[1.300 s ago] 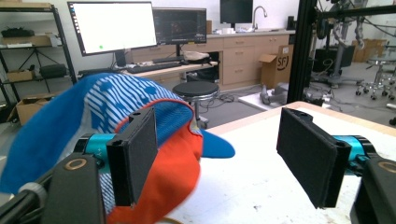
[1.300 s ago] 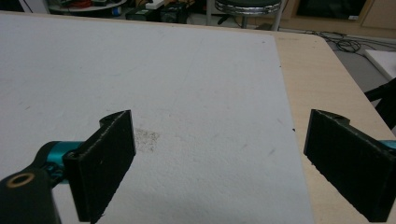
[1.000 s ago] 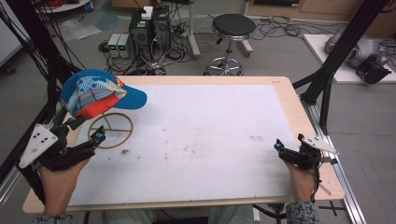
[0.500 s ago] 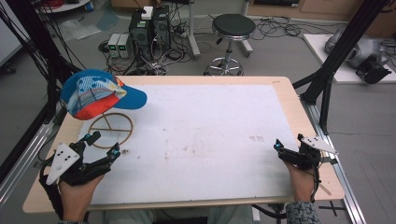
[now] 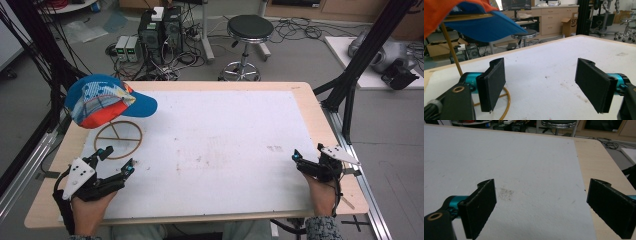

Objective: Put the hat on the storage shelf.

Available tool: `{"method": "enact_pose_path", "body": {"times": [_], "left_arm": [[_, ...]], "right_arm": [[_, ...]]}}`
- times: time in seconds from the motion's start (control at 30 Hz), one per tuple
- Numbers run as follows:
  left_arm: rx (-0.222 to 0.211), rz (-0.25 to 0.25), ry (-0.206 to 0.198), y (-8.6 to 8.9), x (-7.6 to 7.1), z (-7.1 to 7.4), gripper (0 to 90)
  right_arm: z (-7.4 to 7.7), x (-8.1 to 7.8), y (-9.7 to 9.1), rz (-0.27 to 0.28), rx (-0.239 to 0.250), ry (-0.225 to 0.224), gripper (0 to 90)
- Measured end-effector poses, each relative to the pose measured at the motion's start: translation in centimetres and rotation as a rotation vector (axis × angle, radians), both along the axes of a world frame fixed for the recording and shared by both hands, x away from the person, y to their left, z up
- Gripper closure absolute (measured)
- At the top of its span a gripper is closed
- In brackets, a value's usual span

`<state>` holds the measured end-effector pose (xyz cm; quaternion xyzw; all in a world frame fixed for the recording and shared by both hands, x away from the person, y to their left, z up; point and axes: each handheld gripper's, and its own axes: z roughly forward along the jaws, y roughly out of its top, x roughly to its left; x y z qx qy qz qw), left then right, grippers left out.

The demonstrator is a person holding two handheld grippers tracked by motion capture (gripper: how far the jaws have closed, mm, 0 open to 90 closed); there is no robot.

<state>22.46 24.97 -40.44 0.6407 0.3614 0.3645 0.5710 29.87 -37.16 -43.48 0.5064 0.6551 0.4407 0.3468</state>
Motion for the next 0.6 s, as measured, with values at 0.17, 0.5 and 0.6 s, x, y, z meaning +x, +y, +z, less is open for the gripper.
{"method": "enact_pose_path", "body": {"times": [0.17,0.5,0.6], "left_arm": [[-0.001,0.002,0.009,0.11,0.11,-0.38,24.5],[-0.002,0.003,0.014,0.24,0.16,-0.59,24.6],[-0.002,0.005,0.019,0.34,0.21,-0.73,24.6]], "right_arm": [[-0.01,-0.01,0.04,0.004,-0.003,0.001,8.0],[-0.02,-0.02,0.12,0.006,-0.004,0.003,8.0],[-0.02,-0.02,0.13,0.007,-0.004,0.003,8.0]]}}
